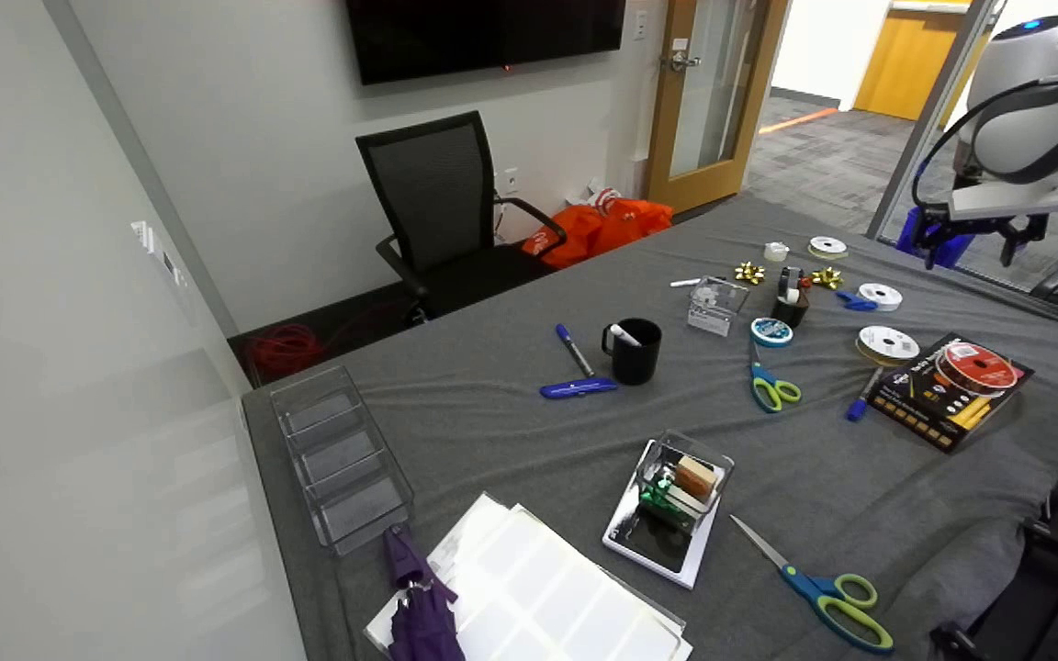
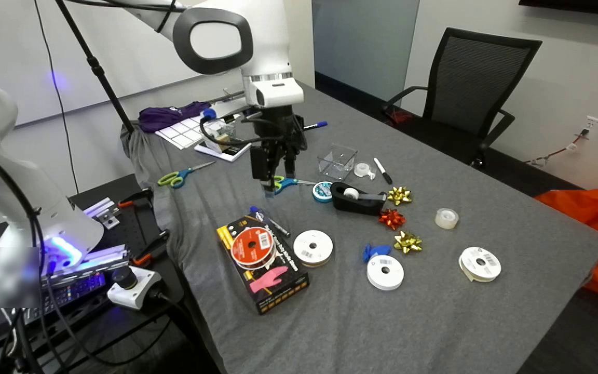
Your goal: Place the red ribbon tape in the clear container
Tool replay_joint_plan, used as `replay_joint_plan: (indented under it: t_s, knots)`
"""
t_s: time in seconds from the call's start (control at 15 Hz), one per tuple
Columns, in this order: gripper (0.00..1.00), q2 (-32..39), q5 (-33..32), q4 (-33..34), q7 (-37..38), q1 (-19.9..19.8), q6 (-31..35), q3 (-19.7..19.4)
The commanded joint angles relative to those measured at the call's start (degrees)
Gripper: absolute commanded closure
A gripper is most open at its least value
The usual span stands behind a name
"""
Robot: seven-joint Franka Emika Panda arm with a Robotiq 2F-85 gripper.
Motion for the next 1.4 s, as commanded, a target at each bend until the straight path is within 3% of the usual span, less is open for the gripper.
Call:
replay_joint_plan:
  t_s: [0.0, 0.33, 0.53, 1.33]
  knots:
    - [0.00, 2.98, 3.92, -0.56, -0.81, 0.47, 2.25, -1.58]
    - [0.00, 6.11, 11.63, 0.38, -1.89, 0.60, -0.65, -2.17]
    - [0.00, 8.07, 14.22, 0.23, -1.06, 0.80, 1.21, -2.32]
    - [0.00, 15.47, 8.06, -0.67, 5.29, 6.10, 2.02, -6.12]
